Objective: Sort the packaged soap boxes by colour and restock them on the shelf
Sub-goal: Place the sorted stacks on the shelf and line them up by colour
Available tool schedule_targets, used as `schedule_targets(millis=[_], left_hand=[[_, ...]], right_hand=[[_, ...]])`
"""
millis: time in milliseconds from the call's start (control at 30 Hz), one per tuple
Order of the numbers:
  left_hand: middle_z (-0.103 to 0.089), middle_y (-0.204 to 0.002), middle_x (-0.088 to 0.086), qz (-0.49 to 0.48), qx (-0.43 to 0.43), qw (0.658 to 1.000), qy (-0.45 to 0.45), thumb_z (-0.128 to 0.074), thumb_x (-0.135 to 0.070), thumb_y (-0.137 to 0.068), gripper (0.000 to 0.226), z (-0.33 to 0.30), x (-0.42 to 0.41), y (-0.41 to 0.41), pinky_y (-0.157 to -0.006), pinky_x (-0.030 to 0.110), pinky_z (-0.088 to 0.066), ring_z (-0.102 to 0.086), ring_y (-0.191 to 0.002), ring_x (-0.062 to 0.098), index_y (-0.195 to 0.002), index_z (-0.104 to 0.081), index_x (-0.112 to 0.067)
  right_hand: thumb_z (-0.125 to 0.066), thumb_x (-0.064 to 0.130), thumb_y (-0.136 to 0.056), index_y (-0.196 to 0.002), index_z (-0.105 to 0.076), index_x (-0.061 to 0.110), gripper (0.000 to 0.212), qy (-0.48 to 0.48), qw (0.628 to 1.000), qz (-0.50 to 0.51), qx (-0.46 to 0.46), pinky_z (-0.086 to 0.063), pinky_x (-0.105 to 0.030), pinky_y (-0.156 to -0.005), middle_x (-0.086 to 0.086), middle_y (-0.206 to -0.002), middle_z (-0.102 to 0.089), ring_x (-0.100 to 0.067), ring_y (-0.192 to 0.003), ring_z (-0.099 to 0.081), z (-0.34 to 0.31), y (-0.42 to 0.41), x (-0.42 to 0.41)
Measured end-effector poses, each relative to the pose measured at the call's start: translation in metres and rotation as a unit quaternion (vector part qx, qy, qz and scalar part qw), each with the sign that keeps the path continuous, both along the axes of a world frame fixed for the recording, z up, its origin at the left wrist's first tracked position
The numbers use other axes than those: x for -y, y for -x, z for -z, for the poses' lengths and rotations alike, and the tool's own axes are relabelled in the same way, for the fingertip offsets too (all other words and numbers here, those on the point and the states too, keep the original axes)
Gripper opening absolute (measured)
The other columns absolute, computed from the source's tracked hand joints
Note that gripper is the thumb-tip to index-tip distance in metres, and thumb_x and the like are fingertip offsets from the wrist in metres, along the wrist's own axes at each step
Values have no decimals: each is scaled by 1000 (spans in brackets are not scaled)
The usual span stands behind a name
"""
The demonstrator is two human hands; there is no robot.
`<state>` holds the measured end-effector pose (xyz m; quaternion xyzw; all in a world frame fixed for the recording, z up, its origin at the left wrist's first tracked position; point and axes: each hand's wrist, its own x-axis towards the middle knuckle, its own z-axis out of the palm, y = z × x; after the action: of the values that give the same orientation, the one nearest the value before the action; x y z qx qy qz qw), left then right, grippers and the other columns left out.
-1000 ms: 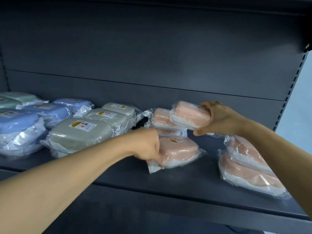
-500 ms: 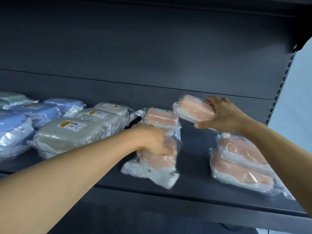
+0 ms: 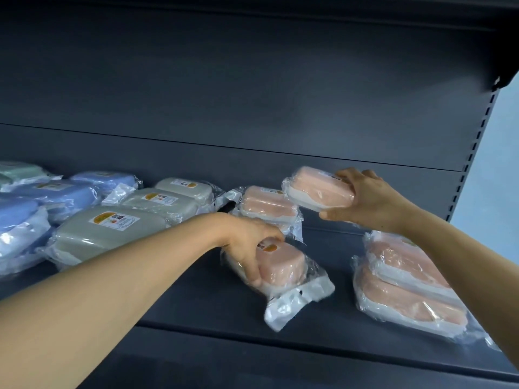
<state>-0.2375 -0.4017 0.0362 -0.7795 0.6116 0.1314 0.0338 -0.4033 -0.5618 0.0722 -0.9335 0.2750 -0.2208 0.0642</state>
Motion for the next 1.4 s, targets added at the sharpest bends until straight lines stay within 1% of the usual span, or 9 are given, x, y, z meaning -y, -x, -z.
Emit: schedule_targets(millis=[167,233,333,433,700,867,967,1267,1400], left_hand=[[-42,-143,6,-116,29,988,102,-74,-59,-69,98,15,-3,-2,-99,28,-40,-45,-123,23,-142,-33,-9],[-43,-142,6,-158,8,981,116,-77,-54,-70,98,13,-12,-7,-94,25,-41,-47,-122,23,-142,-30,-7],[-50,-121,3,-190,20,968,163,-79,-41,-72,89,0,-30,-9,-80,25,-42,-50,-104,22,-137,-31,-5],[-47,-103,0,-202,12,961,191,-82,-34,-70,90,-9,-44,-10,-74,27,-41,-47,-94,19,-137,-28,-7],[-47,-133,7,-188,-5,966,176,-78,-27,-76,100,1,-51,-14,-88,39,-51,-55,-103,26,-149,-11,-16],[-47,-132,6,-164,-8,970,181,-72,-20,-81,86,-1,-46,-18,-82,31,-48,-52,-100,24,-148,-17,-19],[-45,-135,6,-140,-1,979,150,-71,-21,-83,88,-3,-44,-16,-83,30,-45,-51,-110,25,-149,-14,-17],[-53,-120,7,-96,17,990,102,-74,-30,-81,80,-15,-52,-14,-79,30,-47,-54,-95,22,-141,-26,-10],[-61,-108,5,-89,40,990,98,-75,-31,-78,66,-33,-54,-25,-76,30,-50,-59,-93,21,-130,-40,-8]], right_hand=[[-65,62,-73,-142,-29,24,87,-11,999,-12,-38,-37,-39,-102,-7,-130,-37,-27,-120,-37,5,-11,-4],[-64,62,-73,-143,-30,24,86,-28,997,-33,-57,-43,-38,-98,-7,-130,-37,-26,-120,-37,7,-14,-9],[-64,62,-74,-143,-30,27,85,-46,991,-79,-95,-44,-29,-89,-3,-131,-38,-21,-122,-37,10,-21,-22],[-61,64,-76,-145,-25,27,86,-46,985,-106,-131,-35,-36,-105,-3,-136,-34,-23,-129,-32,19,-33,-44],[-63,62,-76,-144,-25,22,87,-9,988,-66,-139,-31,-38,-107,-6,-135,-32,-26,-131,-24,36,-49,-71],[-71,55,-72,-145,-18,31,94,-29,984,-59,-164,-32,-38,-106,-1,-134,-30,-23,-129,-22,31,-36,-68],[-72,49,-73,-146,-12,28,97,6,984,-52,-169,-35,-34,-102,-3,-129,-30,-23,-123,-26,40,-37,-70],[-73,42,-76,-148,-10,29,97,20,987,-64,-145,-30,-30,-107,-1,-136,-29,-21,-127,-25,46,-33,-72],[-71,57,-73,-150,-7,33,102,-27,984,-69,-160,-24,-35,-114,8,-149,-19,-18,-139,-15,26,-30,-68]])
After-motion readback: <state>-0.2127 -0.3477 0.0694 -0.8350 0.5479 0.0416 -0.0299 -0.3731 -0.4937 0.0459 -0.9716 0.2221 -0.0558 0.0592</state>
